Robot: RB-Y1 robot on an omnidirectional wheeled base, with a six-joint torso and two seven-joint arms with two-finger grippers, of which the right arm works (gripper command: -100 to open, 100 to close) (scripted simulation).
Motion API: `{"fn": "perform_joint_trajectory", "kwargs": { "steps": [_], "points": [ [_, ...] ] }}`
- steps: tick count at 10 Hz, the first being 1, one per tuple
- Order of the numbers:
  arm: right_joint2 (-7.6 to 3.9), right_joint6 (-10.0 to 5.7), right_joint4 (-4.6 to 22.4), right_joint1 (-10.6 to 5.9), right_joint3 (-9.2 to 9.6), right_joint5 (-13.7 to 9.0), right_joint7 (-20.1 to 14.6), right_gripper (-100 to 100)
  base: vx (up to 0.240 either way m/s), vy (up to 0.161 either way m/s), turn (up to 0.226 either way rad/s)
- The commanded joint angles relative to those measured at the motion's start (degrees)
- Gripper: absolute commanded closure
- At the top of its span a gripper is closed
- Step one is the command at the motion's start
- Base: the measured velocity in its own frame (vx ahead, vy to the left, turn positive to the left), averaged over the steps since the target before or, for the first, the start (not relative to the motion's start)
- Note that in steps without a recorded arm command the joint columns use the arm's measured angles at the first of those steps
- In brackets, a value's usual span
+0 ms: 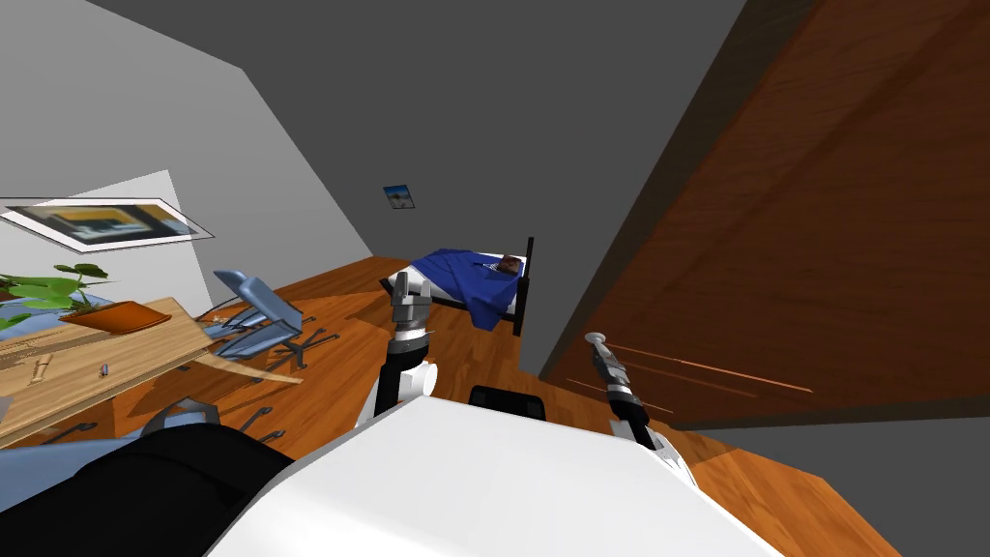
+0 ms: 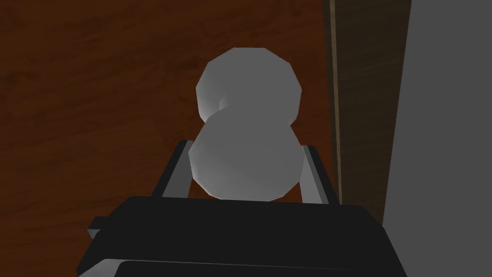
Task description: Pull the door open
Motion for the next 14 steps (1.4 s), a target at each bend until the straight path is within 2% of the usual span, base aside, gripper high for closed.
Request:
{"fn": "perform_joint_trajectory", "kwargs": {
  "steps": [1,3,5,6,8,9,11,12,13,14],
  "points": [
    [0.01,0.11,0.06,0.02,0.43,-1.15,-2.86,100,-0.052,-0.03,0.09],
    [-0.03,0.22,0.06,-0.01,0.73,-1.94,-4.78,100,-0.047,-0.031,0.074],
    [-0.1,0.43,0.05,-0.05,1.33,-3.52,-8.28,100,-0.049,-0.016,0.061],
    [-0.1,0.43,0.05,-0.05,1.33,-3.52,-8.57,100,-0.038,-0.022,0.048],
    [-0.17,0.65,0.05,-0.1,1.95,-5.16,-12.06,100,-0.042,-0.025,0.08],
    [-0.17,0.65,0.05,-0.1,1.95,-5.16,-12.53,100,-0.03,-0.023,0.039],
    [-0.25,0.9,0.05,-0.15,2.64,-6.99,-16.2,100,-0.046,-0.022,0.084],
    [-0.25,0.9,0.05,-0.15,2.64,-6.99,-16.98,100,-0.04,-0.026,0.043],
    [-0.29,1.02,0.04,-0.18,2.99,-7.91,-19.02,100,-0.034,-0.023,0.062],
    [-0.29,1.02,0.04,-0.18,2.99,-7.91,-19.2,100,-0.027,-0.017,0.031]
  ]
}}
